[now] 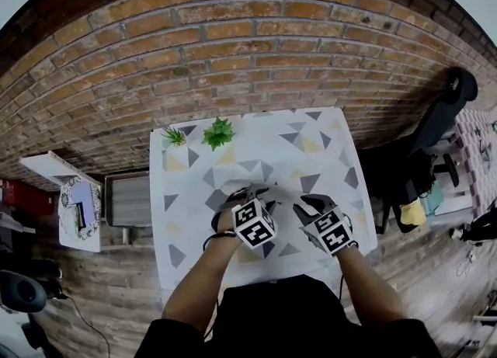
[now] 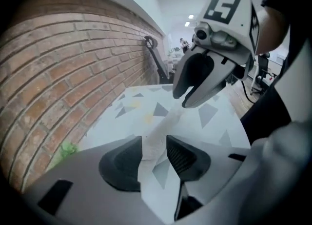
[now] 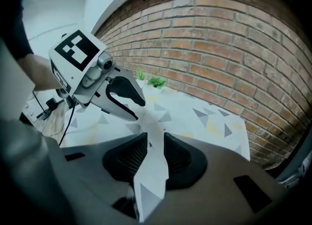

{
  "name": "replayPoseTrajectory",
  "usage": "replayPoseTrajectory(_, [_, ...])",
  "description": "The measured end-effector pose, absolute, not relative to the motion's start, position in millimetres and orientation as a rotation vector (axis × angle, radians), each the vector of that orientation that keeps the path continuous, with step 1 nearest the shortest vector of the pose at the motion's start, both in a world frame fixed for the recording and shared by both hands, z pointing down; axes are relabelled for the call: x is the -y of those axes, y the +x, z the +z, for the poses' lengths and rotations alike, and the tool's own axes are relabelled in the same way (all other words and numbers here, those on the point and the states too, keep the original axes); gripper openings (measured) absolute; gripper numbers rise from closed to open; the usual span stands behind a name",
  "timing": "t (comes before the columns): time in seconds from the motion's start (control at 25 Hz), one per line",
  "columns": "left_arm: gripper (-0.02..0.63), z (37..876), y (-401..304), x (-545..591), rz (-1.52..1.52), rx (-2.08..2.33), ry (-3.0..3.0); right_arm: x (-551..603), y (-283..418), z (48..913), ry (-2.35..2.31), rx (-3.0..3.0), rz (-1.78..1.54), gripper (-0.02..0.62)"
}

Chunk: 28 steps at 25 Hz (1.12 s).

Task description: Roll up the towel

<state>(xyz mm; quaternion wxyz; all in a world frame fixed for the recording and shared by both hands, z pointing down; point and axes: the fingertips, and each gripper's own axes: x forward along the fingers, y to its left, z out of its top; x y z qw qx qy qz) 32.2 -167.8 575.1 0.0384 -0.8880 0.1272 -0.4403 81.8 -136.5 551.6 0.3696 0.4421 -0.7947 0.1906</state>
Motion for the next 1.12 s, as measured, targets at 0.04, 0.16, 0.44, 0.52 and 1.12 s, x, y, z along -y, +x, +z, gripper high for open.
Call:
replayPoseTrajectory(0.04, [0.167,566.2,27.0,167.3,-1.316,-0.445,-2.768,134.5,82.7,545.6,1.152,2.059,0.503,0.112])
replayPoseTrajectory(0.16, [0.136,539.8,8.8,161.9,-1.203,-0.625,-2.87,126.0,86.6,532.0,1.195,2.136,0.575,0.089])
replayPoseTrajectory(0.44, [0.034,477.1,-0.2,114.4,-0.74,-1.024,-3.127,83.2,121.7,497.6,1.229,2.328,0.587,0.017])
replayPoseTrajectory(0.52, [0.028,458.7,4.2,94.8,-0.59,-1.141,-3.191,63.5,130.6,481.4,1.207,2.399,0.546,0.016])
replayPoseTrajectory(1.12, [0.018,326.8,-34.3,79.8,-0.267,-1.475,-2.842,47.3,152.1,338.8,1.318,2.705,0.088,0.015])
